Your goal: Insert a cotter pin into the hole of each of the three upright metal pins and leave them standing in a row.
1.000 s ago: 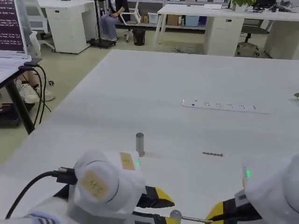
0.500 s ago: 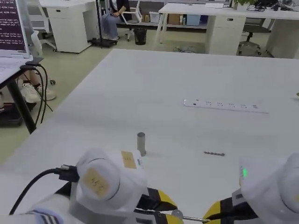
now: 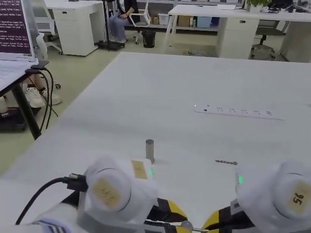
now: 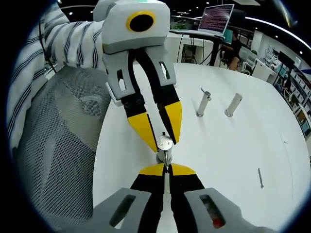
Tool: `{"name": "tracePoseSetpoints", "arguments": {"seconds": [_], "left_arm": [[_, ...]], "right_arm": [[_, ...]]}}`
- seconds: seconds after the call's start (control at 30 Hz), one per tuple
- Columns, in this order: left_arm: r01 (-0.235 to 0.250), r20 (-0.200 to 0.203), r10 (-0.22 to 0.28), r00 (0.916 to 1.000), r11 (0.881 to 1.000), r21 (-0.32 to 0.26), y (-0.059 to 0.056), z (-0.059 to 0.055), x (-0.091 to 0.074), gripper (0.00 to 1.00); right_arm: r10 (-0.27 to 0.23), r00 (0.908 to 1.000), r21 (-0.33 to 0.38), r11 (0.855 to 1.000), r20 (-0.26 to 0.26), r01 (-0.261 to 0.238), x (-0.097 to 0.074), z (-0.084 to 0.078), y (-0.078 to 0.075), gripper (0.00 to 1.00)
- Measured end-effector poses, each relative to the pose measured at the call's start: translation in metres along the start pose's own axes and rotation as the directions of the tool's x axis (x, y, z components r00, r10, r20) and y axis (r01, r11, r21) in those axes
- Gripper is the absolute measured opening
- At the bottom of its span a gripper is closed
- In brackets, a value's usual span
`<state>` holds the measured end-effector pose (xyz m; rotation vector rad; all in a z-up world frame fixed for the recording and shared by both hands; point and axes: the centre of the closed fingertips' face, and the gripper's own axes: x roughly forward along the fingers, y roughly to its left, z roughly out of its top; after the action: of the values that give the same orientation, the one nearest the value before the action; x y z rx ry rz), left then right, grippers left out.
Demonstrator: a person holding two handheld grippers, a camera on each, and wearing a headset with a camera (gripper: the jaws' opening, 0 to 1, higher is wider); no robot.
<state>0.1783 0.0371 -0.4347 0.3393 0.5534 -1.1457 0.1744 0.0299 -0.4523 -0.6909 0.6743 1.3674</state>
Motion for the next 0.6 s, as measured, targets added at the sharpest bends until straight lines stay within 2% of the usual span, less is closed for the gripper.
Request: {"name": "tracePoseSetpoints", "arguments": {"seconds": [0.17,0.23,0.3,0.4,0.5,0.6], "left_arm": [[0.002,-0.003,-0.002,1.0000,1.000,0.006,-0.0002,0.0001,0.0006,0.10],[0.002,-0.005,-0.002,1.0000,1.000,0.007,0.0001,0.0001,0.0009,0.10],[0.001,-0.007,-0.001,1.0000,1.000,0.009,0.0004,0.0000,0.0012,0.10],[0.001,-0.011,-0.001,0.9999,1.000,0.002,0.0005,-0.0001,0.0017,0.10],[0.001,-0.014,-0.001,0.9999,1.000,0.006,0.0008,0.0000,0.0024,0.10],[0.001,-0.017,-0.001,0.9999,1.000,0.010,0.0009,0.0000,0.0027,0.10]], "right_arm": [[0.024,0.9997,0.012,1.000,0.007,-0.024,0.0049,0.0053,0.0016,0.00],[0.030,0.9995,-0.001,1.000,0.008,-0.030,0.0065,0.0060,0.0026,0.00],[0.032,0.9995,-0.046,0.998,-0.005,-0.032,0.0069,0.0028,0.0025,0.00],[0.050,0.9988,-0.055,0.997,0.005,-0.049,0.0054,0.0025,0.0046,0.00],[0.041,0.9990,-0.050,0.998,0.014,-0.041,0.0044,0.0016,0.0031,0.10],[0.031,0.9995,-0.045,0.999,0.007,-0.031,0.0024,-0.0026,0.0008,0.10]]}}
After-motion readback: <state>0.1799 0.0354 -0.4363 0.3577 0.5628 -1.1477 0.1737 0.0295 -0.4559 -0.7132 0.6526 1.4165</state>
